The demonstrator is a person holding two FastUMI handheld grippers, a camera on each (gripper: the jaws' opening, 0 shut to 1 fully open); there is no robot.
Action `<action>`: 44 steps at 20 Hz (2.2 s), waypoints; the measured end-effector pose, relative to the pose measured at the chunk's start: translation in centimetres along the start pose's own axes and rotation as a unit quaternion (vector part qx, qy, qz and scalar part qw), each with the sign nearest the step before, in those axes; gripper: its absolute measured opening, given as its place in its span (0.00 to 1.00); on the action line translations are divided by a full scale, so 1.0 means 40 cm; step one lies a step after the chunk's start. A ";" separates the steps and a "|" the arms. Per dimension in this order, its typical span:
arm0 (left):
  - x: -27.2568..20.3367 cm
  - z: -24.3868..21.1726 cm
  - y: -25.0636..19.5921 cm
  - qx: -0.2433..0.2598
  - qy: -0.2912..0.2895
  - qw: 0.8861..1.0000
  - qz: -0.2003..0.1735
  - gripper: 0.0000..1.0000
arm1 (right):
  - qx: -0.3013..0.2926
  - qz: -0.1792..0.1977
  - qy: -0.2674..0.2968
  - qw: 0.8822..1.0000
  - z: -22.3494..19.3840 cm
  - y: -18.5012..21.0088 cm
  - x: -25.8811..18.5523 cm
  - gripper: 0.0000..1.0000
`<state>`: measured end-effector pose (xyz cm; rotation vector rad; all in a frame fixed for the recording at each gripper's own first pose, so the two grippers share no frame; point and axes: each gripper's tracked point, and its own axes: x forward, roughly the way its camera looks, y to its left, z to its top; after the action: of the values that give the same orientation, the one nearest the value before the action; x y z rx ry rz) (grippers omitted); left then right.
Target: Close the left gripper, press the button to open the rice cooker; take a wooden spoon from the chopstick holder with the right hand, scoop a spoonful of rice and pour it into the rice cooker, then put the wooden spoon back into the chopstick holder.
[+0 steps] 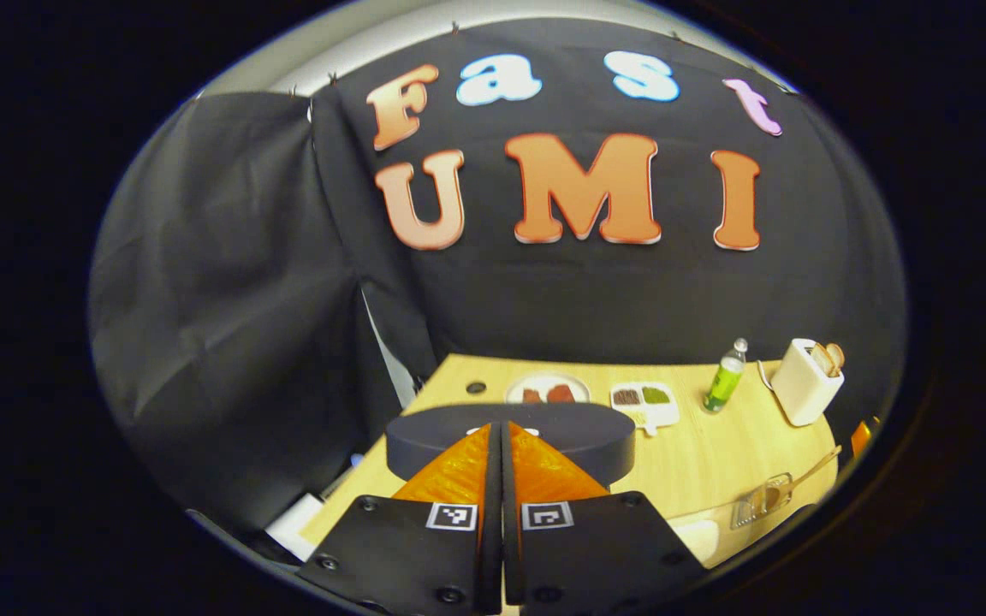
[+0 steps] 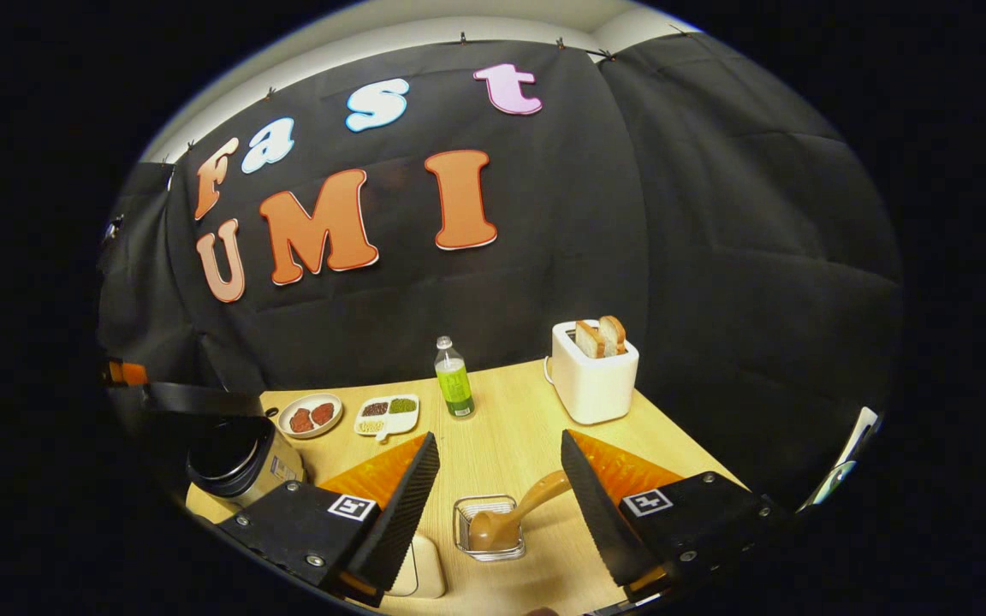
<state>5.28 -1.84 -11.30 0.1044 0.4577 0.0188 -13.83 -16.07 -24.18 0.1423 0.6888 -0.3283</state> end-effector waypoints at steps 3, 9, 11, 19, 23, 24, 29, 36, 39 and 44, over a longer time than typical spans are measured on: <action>-0.038 0.057 -0.033 -0.005 -0.053 0.999 -0.014 0.05 | 0.016 -0.004 0.027 0.999 -0.040 -0.014 0.016 0.89; -0.097 0.080 -0.103 0.022 -0.085 0.996 -0.036 0.66 | 0.065 -0.013 0.100 0.993 -0.159 -0.054 0.049 0.76; -0.117 0.085 -0.123 0.032 -0.094 0.994 -0.039 0.88 | 0.079 -0.007 0.121 0.990 -0.202 -0.050 0.088 0.75; -0.165 0.061 -0.137 0.069 -0.090 0.993 -0.025 0.88 | 0.120 -0.002 0.172 0.978 -0.327 -0.052 0.209 0.51; -0.173 0.047 -0.121 0.075 -0.083 0.994 -0.015 0.88 | 0.143 -0.014 0.176 0.974 -0.330 -0.053 0.251 0.20; -0.174 0.047 -0.118 0.075 -0.082 0.994 -0.013 0.79 | 0.148 -0.013 0.177 0.973 -0.327 -0.049 0.246 0.18; -0.167 0.033 -0.104 0.074 -0.079 0.994 -0.018 0.96 | 0.159 -0.018 0.186 0.969 -0.331 -0.044 0.243 0.15; -0.153 0.026 -0.089 0.062 -0.085 0.994 -0.041 0.88 | 0.175 -0.050 0.189 0.965 -0.305 -0.047 0.203 0.11; -0.145 0.025 -0.077 0.058 -0.088 0.993 -0.046 0.90 | 0.181 -0.047 0.163 0.969 -0.232 -0.024 0.180 0.11; -0.128 0.003 -0.049 0.036 -0.085 0.994 -0.058 0.88 | 0.173 -0.009 0.120 0.978 -0.116 0.037 0.099 0.11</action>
<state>0.72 -4.02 -9.15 0.1491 0.2939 -0.1194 -13.23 -14.58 -30.24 0.5138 0.8690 -0.4516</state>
